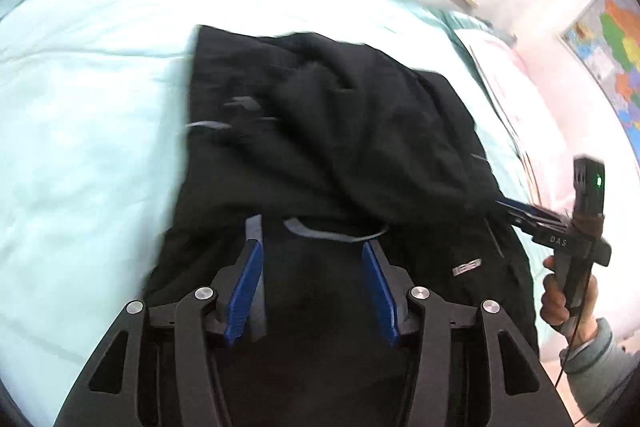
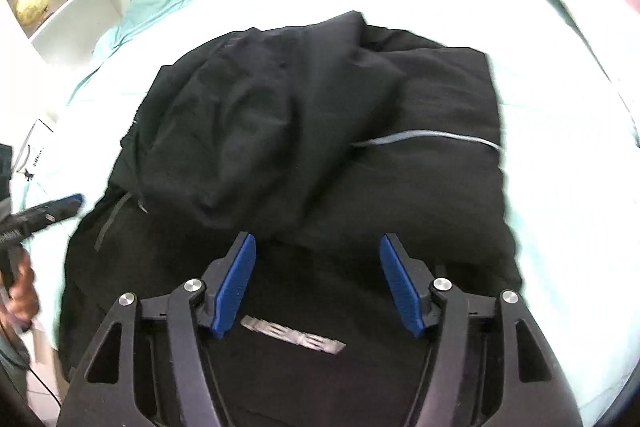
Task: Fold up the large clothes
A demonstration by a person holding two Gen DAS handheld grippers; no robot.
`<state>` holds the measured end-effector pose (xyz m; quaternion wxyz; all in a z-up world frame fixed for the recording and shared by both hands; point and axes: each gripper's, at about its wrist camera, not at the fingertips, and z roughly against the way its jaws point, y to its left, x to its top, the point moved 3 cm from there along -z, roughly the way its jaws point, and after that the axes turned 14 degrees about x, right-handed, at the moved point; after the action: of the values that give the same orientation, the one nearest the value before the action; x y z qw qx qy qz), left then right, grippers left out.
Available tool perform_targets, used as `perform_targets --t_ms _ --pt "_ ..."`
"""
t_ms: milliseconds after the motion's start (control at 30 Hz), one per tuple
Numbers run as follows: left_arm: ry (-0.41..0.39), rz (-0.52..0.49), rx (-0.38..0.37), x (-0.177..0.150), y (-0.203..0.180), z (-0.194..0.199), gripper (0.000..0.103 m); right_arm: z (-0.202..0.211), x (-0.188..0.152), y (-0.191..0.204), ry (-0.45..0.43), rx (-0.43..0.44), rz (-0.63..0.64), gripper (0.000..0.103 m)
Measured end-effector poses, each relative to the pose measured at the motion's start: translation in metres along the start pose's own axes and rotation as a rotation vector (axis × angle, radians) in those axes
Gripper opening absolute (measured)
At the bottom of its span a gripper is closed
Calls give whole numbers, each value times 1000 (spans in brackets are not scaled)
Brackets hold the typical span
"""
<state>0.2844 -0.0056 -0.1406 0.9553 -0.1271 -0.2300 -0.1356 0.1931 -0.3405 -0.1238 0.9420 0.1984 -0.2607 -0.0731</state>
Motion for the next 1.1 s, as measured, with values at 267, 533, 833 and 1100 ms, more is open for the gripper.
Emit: perform_targets --t_ms 267,533,833,1100 --pt "-55 83 111 -45 84 21 60 24 -14 -24 -93 -139 49 67" --pt "54 83 87 -112 84 15 60 62 -78 -32 -132 -287 -34 67" --pt "127 112 14 -164 70 30 60 115 -182 -89 -5 -181 -339 67" --pt "-68 100 -341 -158 25 91 59 132 -205 -36 -56 25 -272 46"
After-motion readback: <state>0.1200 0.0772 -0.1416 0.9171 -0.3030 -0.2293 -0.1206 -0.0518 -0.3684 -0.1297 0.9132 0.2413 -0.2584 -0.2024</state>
